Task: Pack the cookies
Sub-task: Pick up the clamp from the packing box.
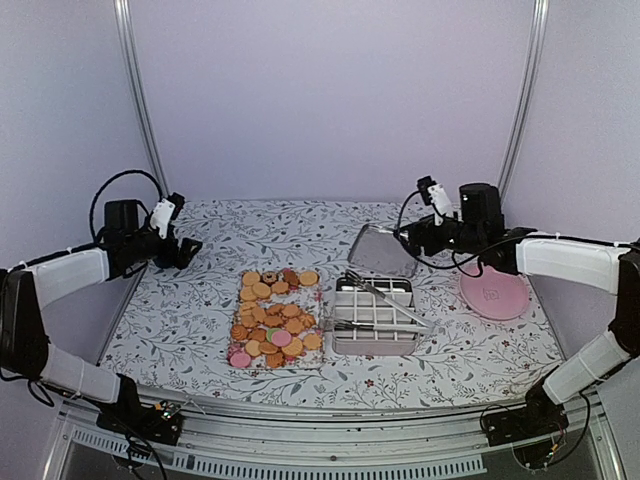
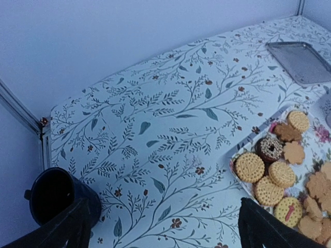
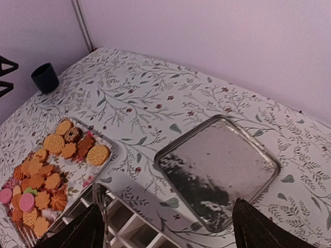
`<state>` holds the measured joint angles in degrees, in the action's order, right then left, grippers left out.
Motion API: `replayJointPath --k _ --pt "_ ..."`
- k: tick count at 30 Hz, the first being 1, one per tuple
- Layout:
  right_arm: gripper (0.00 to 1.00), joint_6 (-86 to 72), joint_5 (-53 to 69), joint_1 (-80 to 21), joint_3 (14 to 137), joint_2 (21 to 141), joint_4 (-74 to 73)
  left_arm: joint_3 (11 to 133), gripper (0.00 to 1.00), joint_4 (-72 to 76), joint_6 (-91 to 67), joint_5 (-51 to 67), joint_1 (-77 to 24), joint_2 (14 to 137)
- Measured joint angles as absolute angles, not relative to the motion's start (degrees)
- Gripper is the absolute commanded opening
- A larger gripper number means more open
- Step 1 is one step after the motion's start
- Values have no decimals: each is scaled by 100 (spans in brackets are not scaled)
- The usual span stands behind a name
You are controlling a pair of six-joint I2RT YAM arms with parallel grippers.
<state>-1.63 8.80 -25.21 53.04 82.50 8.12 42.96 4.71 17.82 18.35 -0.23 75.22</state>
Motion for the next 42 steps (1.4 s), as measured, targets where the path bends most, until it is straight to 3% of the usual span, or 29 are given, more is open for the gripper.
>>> replayJointPath --k 4,9,17,23,30,33,40,42 --pt "75 165 897 -3312 5415 8534 137 4427 99 -543 2145 1938 -104 7352" --pt "61 333 967 -3548 5419 8578 -375 4910 99 -1535 2517 2097 -480 7264" --pt "51 451 947 -3629 5448 8875 -869 5649 99 -2445 2764 2263 -1529 7706" --pt "49 523 913 -3756 5446 8906 -1031 5996 99 -2952 2893 2362 -2126 8014" --pt "39 550 801 -3885 5446 9201 -1131 6246 99 -3168 2980 2502 -2541 8256" --pt "31 589 707 -3964 5446 9376 -1273 6318 99 -3245 3000 2574 -2635 8333" --pt "1 650 429 -4169 5446 9437 -1402 6473 99 -3400 3048 2714 -2759 8361" --pt "0 666 318 -4217 5448 9432 -1409 6493 99 -3422 3068 2770 -2786 8359"
